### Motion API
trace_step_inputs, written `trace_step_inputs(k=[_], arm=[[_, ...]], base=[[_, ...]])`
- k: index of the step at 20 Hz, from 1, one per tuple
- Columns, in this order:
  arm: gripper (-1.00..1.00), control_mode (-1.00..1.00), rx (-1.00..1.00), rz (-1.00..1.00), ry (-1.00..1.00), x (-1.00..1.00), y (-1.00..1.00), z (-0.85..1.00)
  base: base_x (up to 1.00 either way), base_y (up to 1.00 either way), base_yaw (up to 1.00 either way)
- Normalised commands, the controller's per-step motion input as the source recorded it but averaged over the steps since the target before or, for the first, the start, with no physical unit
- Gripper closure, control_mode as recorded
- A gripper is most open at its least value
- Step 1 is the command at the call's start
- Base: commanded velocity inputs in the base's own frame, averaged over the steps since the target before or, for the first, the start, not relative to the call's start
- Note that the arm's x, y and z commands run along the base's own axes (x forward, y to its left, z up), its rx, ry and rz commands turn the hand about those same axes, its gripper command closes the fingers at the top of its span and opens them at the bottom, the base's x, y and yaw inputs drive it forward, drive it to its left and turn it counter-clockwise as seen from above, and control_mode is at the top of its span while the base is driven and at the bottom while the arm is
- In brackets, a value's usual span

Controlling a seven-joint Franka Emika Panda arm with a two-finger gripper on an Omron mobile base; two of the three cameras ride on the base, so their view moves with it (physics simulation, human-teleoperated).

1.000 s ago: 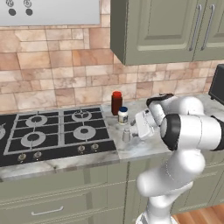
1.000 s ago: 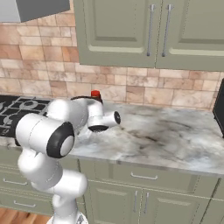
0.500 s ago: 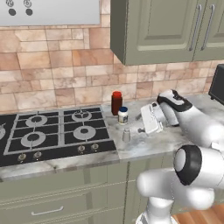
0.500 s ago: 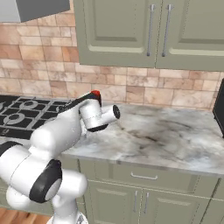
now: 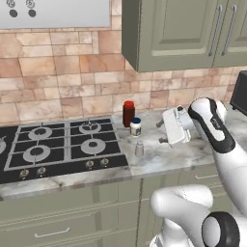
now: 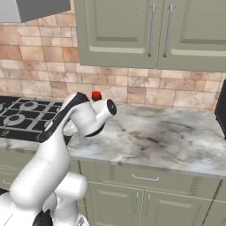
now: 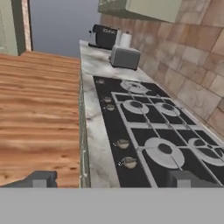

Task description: Collect the paprika, mayonnaise, and shaker from the cabinet and place them next to the stove.

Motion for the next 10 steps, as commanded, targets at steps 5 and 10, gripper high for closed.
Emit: trace_step_inputs(k=[5,10], arm=[[-1.0,-1.0,0.0,-0.02,0.0,-0.67,0.0,0.51],[-1.0,-1.0,0.0,-0.03,0.0,-0.67,0.02,0.31]], base=[[0.0,0.0,0.0],[0.0,0.0,0.0]])
